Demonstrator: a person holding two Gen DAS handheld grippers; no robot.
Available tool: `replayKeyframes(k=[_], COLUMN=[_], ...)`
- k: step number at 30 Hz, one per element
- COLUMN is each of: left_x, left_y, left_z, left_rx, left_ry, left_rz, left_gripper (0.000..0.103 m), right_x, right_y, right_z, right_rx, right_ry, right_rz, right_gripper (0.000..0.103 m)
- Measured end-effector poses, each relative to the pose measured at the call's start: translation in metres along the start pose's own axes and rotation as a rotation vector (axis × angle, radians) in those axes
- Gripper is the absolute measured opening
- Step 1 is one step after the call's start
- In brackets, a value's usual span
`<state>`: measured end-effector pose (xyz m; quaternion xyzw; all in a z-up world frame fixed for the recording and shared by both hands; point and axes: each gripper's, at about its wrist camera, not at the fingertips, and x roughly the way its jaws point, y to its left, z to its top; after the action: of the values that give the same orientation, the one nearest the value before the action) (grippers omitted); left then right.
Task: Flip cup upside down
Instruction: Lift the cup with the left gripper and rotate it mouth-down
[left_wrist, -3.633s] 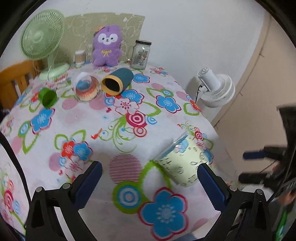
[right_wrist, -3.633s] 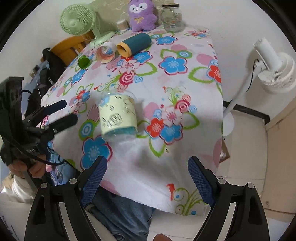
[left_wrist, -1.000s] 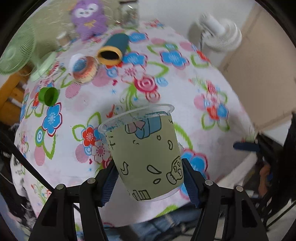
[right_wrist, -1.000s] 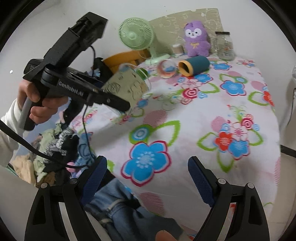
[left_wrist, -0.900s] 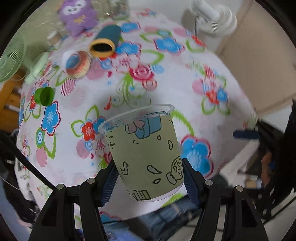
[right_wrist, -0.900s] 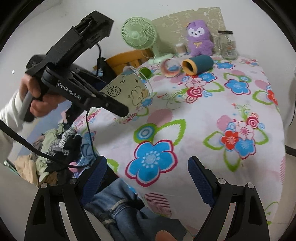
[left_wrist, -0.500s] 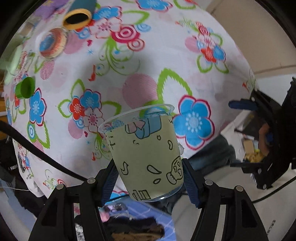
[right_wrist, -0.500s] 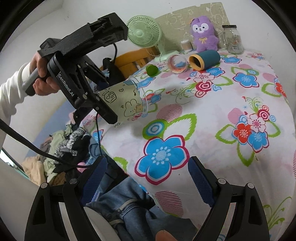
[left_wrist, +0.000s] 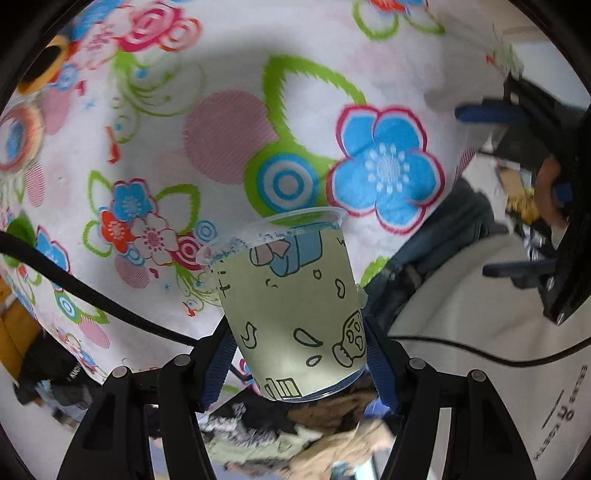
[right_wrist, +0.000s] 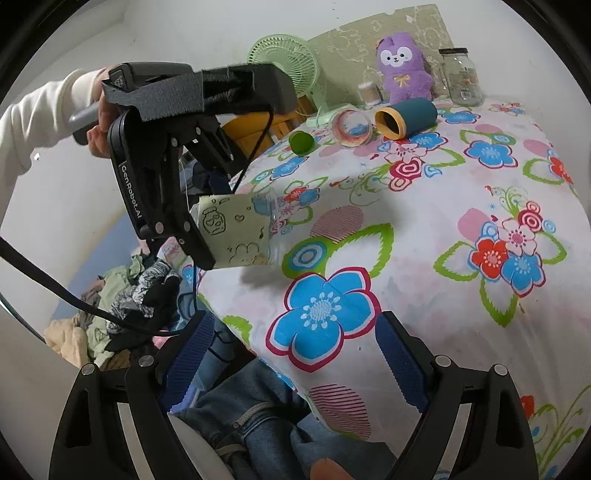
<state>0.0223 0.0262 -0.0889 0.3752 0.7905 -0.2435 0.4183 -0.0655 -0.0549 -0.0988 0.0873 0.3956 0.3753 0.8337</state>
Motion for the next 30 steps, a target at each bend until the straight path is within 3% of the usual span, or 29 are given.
replayKeyframes(k=[5, 11, 18, 23, 26, 30], left_x=[0.021, 0.024, 0.022, 0.037, 0.039, 0.031], left_y=[-0.001, 0.001, -0.008, -0.025, -0.024, -0.021], left_z=[0.012, 0.019, -0.005, -0.006, 0.007, 0.023], left_rx=[0.033, 0.044, 0.118, 0.186, 0.182, 0.13], left_ry=[0.143, 0.221, 0.411, 0.53, 0.543, 0.481], left_rz=[0.017, 0.032, 0.136, 0.187, 0.217, 0.195], left_gripper=[0.068, 0.067, 0.066, 0.065, 0.065, 0.065], right_x=[0.005, 0.007, 0.008, 0.009, 0.009, 0.008], right_y=[-0.001, 0.0, -0.004, 0.0, 0.0, -0.006], right_z=[-0.004, -0.007, -0.003, 0.0, -0.002, -0.005], right_rx=[0.006, 0.007, 0.012, -0.011, -0.011, 0.019], right_ry=[0.008, -0.005, -0.002, -0.005, -0.014, -0.027], right_rz=[-0.004, 0.014, 0.025, 0.028, 0.029, 0.032], right_gripper=[0.091, 0.091, 0.091, 0.091, 0.091, 0.091])
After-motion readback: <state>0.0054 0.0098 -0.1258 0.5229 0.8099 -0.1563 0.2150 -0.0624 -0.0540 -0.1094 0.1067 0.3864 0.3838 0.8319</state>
